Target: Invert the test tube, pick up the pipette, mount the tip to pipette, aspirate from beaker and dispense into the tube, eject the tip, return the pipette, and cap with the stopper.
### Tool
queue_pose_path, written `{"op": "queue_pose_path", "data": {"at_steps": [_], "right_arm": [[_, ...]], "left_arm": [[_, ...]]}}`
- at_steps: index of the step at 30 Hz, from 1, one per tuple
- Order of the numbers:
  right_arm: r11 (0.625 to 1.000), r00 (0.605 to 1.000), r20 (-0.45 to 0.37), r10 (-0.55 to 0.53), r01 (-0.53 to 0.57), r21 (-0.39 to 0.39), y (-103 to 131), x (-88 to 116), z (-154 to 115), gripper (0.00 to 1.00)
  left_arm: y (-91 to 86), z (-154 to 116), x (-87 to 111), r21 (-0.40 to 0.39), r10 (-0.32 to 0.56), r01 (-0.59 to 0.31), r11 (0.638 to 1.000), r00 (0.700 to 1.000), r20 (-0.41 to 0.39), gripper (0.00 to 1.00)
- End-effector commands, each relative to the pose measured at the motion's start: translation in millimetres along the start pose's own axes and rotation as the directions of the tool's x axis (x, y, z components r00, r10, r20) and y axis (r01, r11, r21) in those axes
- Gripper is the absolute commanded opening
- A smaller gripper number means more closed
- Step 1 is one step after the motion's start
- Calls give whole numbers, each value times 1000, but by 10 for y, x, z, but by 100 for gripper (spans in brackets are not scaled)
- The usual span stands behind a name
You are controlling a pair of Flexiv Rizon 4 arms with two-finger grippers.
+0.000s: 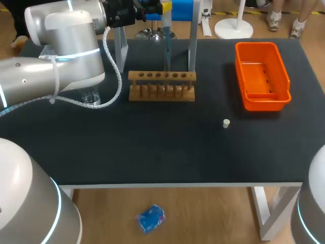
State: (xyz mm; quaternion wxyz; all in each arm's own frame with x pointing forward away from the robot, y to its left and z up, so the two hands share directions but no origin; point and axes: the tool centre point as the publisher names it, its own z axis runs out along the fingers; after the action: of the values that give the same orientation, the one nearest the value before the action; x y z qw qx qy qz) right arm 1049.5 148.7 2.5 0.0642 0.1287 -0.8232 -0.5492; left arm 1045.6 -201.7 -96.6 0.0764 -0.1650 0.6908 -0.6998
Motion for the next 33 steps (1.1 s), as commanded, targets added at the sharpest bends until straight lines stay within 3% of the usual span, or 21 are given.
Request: {"op": "queue_pose_path", "data": {"at_steps": [1,10,33], "right_arm": [[998,999,52,-1,-2,63,-141,205,-148,100],[990,994,113,-16,0,140,-755,367,-144,100],[978,971,220,93,-130,160,-1980,758,446,100]], "left_arm": [[-3,4,9,1,-1,1,1000,1000,3,0],[-3,4,9,1,-1,1,1000,1000,3,0],[-3,4,9,1,-1,1,1000,1000,3,0]]}}
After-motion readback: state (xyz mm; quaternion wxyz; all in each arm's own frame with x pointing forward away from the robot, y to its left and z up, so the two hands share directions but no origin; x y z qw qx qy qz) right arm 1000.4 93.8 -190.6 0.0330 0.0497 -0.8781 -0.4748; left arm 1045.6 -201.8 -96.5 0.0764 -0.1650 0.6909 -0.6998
